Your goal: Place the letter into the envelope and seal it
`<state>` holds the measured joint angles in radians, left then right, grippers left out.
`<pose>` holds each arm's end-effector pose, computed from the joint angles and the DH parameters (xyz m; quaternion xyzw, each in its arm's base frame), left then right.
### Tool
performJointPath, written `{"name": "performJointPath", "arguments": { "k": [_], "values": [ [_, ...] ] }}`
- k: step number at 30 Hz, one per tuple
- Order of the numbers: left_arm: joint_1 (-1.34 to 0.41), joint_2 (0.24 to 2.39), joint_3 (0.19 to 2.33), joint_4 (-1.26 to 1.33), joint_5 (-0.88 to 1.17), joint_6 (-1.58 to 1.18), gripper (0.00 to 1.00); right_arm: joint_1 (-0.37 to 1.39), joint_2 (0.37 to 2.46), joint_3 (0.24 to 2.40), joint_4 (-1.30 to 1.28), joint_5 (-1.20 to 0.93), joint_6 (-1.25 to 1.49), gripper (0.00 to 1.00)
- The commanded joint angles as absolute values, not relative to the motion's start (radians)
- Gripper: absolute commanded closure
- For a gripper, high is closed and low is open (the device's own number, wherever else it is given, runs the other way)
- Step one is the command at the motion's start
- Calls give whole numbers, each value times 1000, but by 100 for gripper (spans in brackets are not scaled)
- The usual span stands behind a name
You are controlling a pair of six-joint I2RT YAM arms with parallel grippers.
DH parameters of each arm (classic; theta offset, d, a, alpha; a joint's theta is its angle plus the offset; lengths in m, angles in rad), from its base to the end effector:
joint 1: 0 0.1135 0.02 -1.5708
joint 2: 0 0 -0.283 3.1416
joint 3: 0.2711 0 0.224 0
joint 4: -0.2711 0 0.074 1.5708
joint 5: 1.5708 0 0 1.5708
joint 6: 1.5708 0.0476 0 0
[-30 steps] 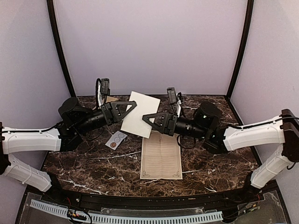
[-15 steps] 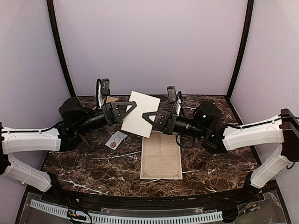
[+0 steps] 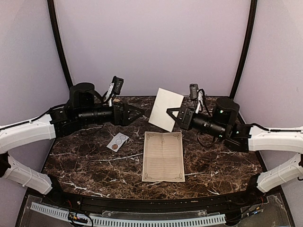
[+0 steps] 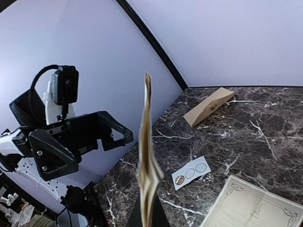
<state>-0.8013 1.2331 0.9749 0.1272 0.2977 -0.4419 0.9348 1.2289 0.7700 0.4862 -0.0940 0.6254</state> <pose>0.1769 -0.2027 0.3678 0.2291 0.7141 -0.4703 0.4651 0.1547 0.2171 0.3416 -0.1406 0.6831 0.5268 0.4859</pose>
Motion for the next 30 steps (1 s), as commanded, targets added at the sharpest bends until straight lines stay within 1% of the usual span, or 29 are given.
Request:
{"name": "performJointPath", "arguments": {
  "k": [1, 7, 11, 13, 15, 17, 20, 22, 23, 25, 27, 30],
  "values": [
    [-677, 1316, 1059, -147, 223, -305, 5, 909, 1189, 731, 381, -15, 603, 100],
    [-427, 1500, 1131, -178, 263, -292, 5, 904, 1140, 692, 361, 17, 590, 100],
    [-303, 1642, 1204, -149, 273, -315, 5, 903, 1117, 662, 367, 21, 590, 100],
    [-254, 1717, 1252, -141, 267, -317, 7, 902, 1108, 647, 382, 14, 591, 100],
    [-225, 1787, 1314, -151, 239, -298, 10, 902, 1101, 631, 401, 5, 594, 100],
    [-213, 1867, 1380, -178, 184, -260, 13, 901, 1094, 620, 416, 5, 595, 100],
    [-210, 1940, 1457, -201, 70, -189, 14, 899, 1089, 609, 418, 5, 592, 100],
    [-208, 1999, 1522, -231, 27, -154, 18, 896, 1084, 603, 418, 5, 591, 100],
    [-207, 2037, 1566, -252, 19, -142, 23, 895, 1082, 600, 419, 5, 591, 100],
    [-206, 2083, 1617, -275, -13, -115, 30, 892, 1079, 599, 417, 5, 588, 100],
    [-206, 2118, 1657, -291, -20, -96, 35, 890, 1072, 598, 411, 5, 585, 100],
    [-206, 2151, 1685, -297, -23, -83, 39, 887, 1058, 588, 409, 5, 583, 100]
  ]
}}
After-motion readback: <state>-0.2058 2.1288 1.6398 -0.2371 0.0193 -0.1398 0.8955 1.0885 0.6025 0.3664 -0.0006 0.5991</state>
